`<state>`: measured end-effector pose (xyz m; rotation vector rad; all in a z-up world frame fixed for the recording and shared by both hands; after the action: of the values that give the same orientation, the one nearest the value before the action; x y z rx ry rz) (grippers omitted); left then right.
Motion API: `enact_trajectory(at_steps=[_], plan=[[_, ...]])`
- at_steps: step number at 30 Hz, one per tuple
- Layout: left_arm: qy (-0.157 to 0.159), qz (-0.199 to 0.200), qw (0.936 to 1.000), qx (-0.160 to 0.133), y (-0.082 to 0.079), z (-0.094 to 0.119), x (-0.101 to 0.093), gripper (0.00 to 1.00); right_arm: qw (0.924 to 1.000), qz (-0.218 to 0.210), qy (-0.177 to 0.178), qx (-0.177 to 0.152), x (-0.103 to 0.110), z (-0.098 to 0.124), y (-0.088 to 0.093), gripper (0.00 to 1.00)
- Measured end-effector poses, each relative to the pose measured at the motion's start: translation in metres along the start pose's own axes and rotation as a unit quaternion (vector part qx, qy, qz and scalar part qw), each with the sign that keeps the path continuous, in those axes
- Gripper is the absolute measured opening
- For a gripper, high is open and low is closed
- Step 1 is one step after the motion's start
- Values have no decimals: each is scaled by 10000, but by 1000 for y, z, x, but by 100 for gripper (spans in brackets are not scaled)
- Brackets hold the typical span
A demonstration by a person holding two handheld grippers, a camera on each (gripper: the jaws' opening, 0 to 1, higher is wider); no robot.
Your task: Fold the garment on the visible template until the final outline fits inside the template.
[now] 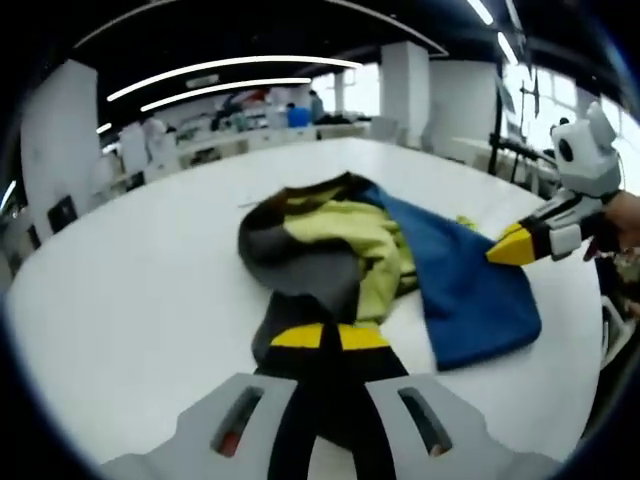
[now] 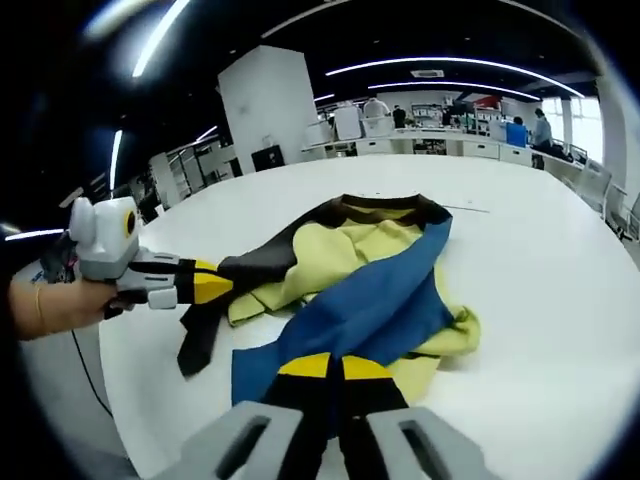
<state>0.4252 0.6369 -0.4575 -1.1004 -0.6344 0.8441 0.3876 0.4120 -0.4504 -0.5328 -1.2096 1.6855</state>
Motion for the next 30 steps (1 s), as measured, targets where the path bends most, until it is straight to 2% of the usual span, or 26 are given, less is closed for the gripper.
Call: enact_trajectory(at_steps=[7,14,19,27,30], plan=[[-97,-189,9997,-141,-16,4,8,0,9988,433,126,-164,-12,12,-24,0],[-367,-90,9991,-202,-26,7,30,0,9981,426,386,-214,-39,22,-50,0],[-612,-19,9979,-194,-27,8,54,0,9972,345,591,-285,-64,26,-69,0],[-898,45,9959,-137,-28,5,83,0,9941,373,1000,-194,-105,29,-84,0],[-981,89,9951,-44,-24,1,95,0,9935,250,1103,-161,-120,30,-87,0]])
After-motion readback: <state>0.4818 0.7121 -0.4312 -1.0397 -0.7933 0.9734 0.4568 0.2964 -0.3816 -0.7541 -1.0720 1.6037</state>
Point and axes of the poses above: the point that each gripper's makers call its tool centre point, and the gripper's own axes: z roughly backward along the fingers, x roughly to its left, y roughly out of its underside, the point moved 7 cm from there along z, roughly backward along the fingers, and after that the axes turned 9 degrees about -x, right-handed, at the moved point
